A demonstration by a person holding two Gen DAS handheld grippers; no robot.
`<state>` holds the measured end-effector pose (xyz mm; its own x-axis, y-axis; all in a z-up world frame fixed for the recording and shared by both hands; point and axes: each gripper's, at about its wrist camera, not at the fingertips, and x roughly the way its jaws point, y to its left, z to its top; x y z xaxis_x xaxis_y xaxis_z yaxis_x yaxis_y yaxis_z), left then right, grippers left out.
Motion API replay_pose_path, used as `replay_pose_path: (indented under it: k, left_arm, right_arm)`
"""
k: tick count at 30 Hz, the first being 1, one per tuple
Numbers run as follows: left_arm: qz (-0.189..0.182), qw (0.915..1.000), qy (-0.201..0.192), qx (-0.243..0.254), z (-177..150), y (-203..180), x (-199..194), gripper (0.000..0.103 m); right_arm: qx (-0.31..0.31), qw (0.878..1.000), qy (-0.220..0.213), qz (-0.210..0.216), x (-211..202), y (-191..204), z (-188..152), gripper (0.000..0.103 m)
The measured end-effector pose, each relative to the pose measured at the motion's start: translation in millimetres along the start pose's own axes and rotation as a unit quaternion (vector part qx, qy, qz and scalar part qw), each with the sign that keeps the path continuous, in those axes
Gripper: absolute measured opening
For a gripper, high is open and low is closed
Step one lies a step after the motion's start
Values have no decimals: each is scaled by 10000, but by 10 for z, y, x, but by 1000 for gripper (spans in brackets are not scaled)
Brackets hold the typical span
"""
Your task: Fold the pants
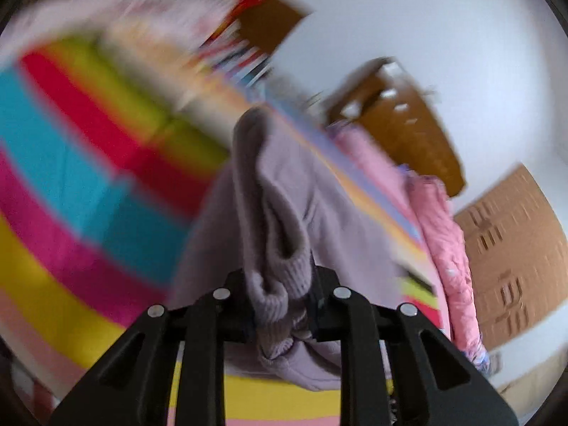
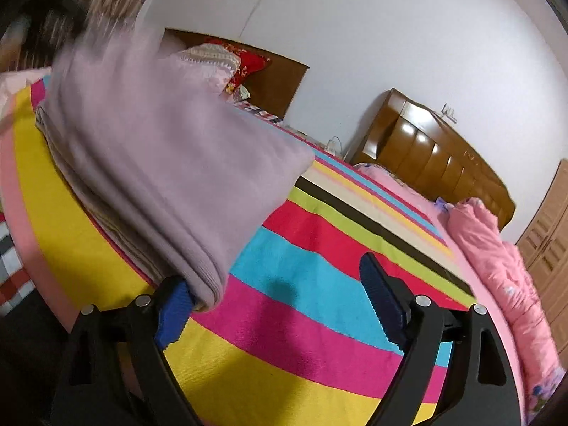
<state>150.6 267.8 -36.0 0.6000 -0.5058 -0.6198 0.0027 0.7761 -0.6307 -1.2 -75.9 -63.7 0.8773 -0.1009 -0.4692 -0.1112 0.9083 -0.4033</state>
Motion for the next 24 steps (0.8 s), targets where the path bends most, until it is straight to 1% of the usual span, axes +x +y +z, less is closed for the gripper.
replay_pose_path:
  k: [1,2,3,6,9,11,12,14,15,16,17,18,19,20,21,22,23,24]
  left_arm:
    - [-320,9991,-38,-275,-62,218,45,22]
    - [-796,9954,-210,-492,-113,332,-5,22]
    - [-825,9951,-259,-484,-128,334,-35,22]
    - [-529,9979,-333,-185,-105,157,-100,21]
    - [-499,9971,-556,158,-78,-119,-340,21]
    - [-366,9977,-503,261,-84,-180,-414,22]
    - [-278,9988,-352,213,-97,-139,-373,22]
    - [-122,9999,-117,7,-160,72,-223,23]
    - [-261,9995,-137,-110,-204,190,-159,27]
    - [-482,9984,-235,-182,-202,263,-153,30]
    - [-641,9971,-326,-239,-191,314,-160,34]
    - [-530,9972,-480,-225,-177,324,-212,45]
    - [-207,9973,-672,-185,-161,319,-277,68]
    - [226,9957,-886,-140,-147,295,-371,73]
    - [739,9897,-1227,-29,-146,216,-534,74]
    - [946,9847,-1451,198,-159,86,-666,74]
    - [917,9827,-1545,444,-181,-48,-746,74]
    - [769,9808,-1590,829,-216,-281,-813,76]
  right_arm:
    - [-53,10000,-4,-31,-6,9,6,83]
    - [-128,9999,-22,-80,-10,15,9,84]
    - [-130,9999,-21,-75,-10,8,14,84]
    - [-106,9999,5,-85,-10,-10,46,84]
    - [-94,9999,6,-106,-41,-15,97,84]
    - [-54,10000,61,-8,-19,-32,75,85]
    - [-63,9999,107,22,8,-27,63,86]
    - [-32,9999,59,86,1,-29,38,86]
    - [-42,9999,58,134,3,-45,41,86]
    - [-68,9997,40,215,-9,-66,47,86]
    - [-131,9993,3,349,-48,-91,51,86]
    - [-202,9983,-24,552,-103,-122,53,86]
    - [-212,9960,-76,870,-181,-172,53,86]
    - [-135,9929,-151,1172,-257,-211,56,86]
    - [42,9868,-224,1600,-345,-273,67,86]
    - [233,9794,-282,1985,-402,-342,94,86]
    - [466,9702,-390,2346,-459,-402,158,86]
    - [586,9648,-450,2524,-472,-423,216,87]
